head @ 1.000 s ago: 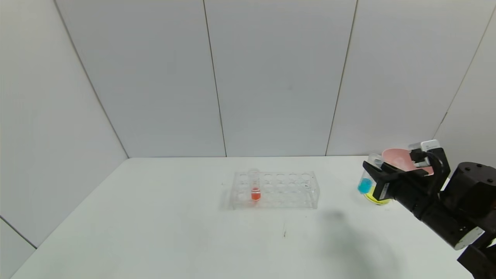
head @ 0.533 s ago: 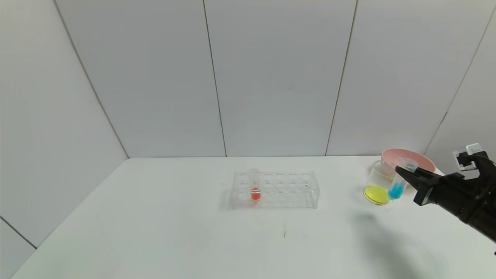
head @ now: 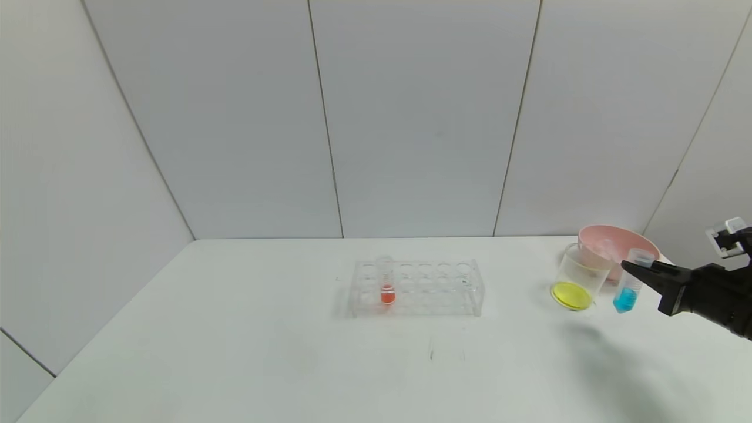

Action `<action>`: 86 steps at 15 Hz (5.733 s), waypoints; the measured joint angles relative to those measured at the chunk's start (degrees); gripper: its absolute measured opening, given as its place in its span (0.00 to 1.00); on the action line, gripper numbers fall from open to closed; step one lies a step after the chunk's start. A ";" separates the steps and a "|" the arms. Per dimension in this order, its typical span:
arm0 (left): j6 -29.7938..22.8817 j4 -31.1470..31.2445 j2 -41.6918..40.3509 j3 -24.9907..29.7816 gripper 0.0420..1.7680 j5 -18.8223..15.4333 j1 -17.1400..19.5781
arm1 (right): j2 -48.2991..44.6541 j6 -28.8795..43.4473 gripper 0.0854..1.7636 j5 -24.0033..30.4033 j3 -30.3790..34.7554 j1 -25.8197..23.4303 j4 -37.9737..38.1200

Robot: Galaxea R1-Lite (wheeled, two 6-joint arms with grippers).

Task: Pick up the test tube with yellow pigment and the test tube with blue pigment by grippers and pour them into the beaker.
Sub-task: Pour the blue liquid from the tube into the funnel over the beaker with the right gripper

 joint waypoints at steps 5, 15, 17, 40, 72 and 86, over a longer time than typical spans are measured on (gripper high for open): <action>0.00 0.00 0.00 0.00 1.00 0.00 0.02 | -0.52 -7.25 0.24 1.87 -14.86 -2.07 24.58; 0.00 0.00 0.00 0.00 1.00 0.00 -0.02 | 2.58 -34.87 0.24 7.41 -50.12 -4.27 75.79; 0.00 0.00 0.00 0.00 1.00 0.00 0.02 | 4.77 -36.71 0.24 7.41 -55.08 -3.83 80.25; 0.00 0.00 0.00 0.00 1.00 0.00 0.00 | 17.20 -55.89 0.24 -14.31 -88.65 3.22 112.30; 0.00 0.00 0.00 0.00 1.00 0.00 0.00 | 18.10 -65.63 0.24 -36.45 -89.22 13.89 118.68; -0.02 0.00 0.00 0.00 1.00 0.00 -0.02 | 19.68 -69.44 0.24 -48.19 -89.22 17.87 116.08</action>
